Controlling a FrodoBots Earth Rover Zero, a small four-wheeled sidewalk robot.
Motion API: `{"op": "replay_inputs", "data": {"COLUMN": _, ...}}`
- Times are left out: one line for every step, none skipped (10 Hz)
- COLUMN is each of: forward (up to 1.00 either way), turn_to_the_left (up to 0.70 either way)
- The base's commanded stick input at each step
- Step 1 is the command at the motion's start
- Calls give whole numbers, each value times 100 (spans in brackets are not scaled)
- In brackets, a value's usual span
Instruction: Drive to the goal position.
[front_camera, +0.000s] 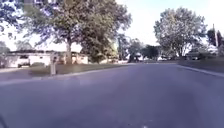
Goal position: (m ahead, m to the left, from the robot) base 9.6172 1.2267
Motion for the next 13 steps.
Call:
{"op": "replay_inputs", "data": {"forward": 100, "turn_to_the_left": 0}}
{"op": "replay_inputs", "data": {"forward": 100, "turn_to_the_left": 0}}
{"op": "replay_inputs", "data": {"forward": 100, "turn_to_the_left": -1}}
{"op": "replay_inputs", "data": {"forward": 100, "turn_to_the_left": -3}}
{"op": "replay_inputs", "data": {"forward": 100, "turn_to_the_left": -9}}
{"op": "replay_inputs", "data": {"forward": 100, "turn_to_the_left": -19}}
{"op": "replay_inputs", "data": {"forward": 100, "turn_to_the_left": -19}}
{"op": "replay_inputs", "data": {"forward": 100, "turn_to_the_left": 0}}
{"op": "replay_inputs", "data": {"forward": 100, "turn_to_the_left": 0}}
{"op": "replay_inputs", "data": {"forward": 100, "turn_to_the_left": 0}}
{"op": "replay_inputs", "data": {"forward": 100, "turn_to_the_left": -21}}
{"op": "replay_inputs", "data": {"forward": 100, "turn_to_the_left": -26}}
{"op": "replay_inputs", "data": {"forward": 100, "turn_to_the_left": -14}}
